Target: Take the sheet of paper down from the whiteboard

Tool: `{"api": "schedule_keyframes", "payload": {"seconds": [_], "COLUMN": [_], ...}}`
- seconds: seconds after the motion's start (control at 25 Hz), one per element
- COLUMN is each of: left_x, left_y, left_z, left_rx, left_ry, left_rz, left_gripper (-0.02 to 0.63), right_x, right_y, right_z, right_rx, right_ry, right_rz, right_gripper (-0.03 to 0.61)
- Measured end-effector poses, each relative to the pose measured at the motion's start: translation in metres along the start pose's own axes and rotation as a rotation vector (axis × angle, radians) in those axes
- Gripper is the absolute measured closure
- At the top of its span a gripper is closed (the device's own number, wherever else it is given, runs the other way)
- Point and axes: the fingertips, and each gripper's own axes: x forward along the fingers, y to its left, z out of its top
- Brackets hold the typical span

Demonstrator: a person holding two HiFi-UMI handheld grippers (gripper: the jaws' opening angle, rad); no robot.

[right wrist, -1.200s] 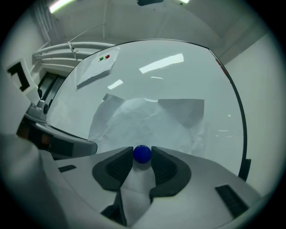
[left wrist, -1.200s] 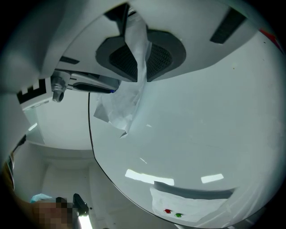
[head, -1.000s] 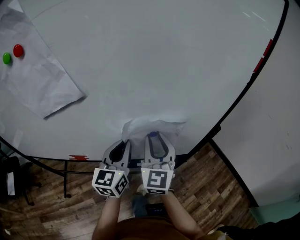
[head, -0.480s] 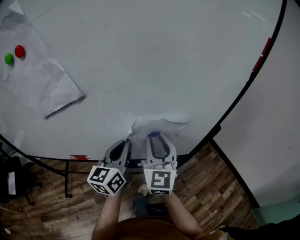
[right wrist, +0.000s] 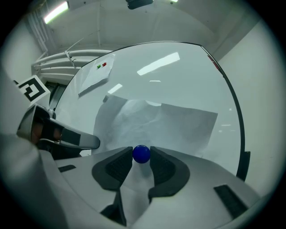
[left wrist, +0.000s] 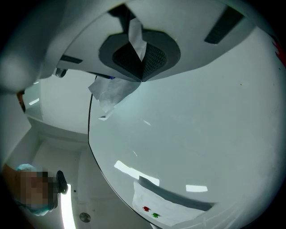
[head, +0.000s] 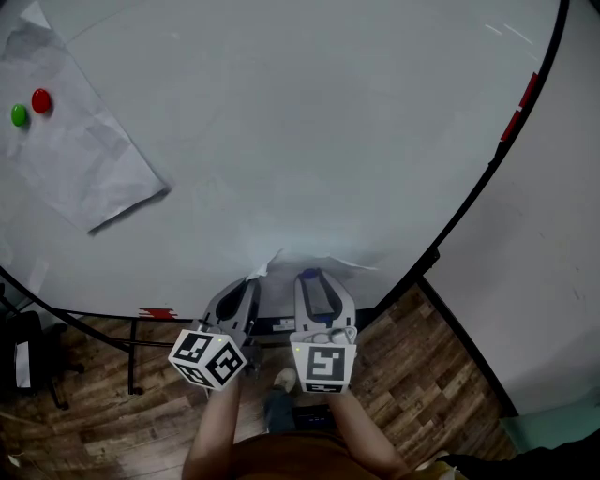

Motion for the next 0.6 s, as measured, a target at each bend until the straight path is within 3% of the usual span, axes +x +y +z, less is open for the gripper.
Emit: {"api": "schedule_keyframes", "payload": {"seconds": [0.6], "left_x": [-0.025], "left_y": [0.010], "left_z": [0.009], "left_rx": [-0.048], "left_ry": [-0.029], "left_rz": [0.038], "left_gripper": [0.591], "right_x": [-0.017], "right_y": [-0.015], "right_z": [-0.004], "right_rx": [-0.004], "right_ry": [0.005], "right_rz": [-0.038], "right_gripper": [0.442]}}
